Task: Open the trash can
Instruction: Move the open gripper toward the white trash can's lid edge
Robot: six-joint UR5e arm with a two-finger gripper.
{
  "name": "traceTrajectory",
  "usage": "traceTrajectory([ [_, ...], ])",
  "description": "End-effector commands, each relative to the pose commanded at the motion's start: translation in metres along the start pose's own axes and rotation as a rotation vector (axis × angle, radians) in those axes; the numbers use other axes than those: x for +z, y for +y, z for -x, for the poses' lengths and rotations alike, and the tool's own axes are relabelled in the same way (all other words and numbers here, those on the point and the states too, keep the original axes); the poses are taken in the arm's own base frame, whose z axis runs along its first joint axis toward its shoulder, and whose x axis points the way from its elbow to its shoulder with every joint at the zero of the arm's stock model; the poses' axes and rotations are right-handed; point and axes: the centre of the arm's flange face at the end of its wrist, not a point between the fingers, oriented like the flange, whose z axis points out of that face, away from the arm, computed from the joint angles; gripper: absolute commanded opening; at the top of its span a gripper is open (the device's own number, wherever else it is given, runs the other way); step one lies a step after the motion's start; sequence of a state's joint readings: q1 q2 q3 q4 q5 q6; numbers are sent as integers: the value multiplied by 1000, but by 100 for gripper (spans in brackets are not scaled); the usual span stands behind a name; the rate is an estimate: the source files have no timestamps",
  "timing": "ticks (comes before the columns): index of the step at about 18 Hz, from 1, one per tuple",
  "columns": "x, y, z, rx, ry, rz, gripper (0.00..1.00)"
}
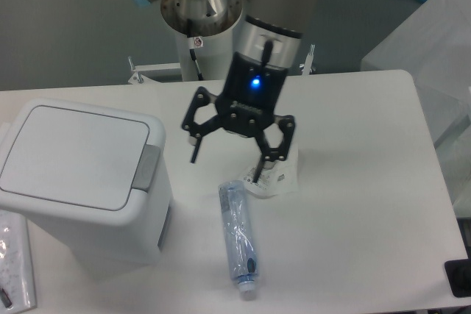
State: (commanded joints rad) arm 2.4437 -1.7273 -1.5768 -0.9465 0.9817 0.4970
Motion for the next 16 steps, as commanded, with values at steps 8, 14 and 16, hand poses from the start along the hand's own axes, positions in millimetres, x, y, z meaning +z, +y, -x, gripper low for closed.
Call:
traceTrajectory([
  [8,21,8,-18,-42,31,35,100],
  [14,29,14,-16,-41,34,41,100],
  [16,30,15,-15,-39,33,39,100],
])
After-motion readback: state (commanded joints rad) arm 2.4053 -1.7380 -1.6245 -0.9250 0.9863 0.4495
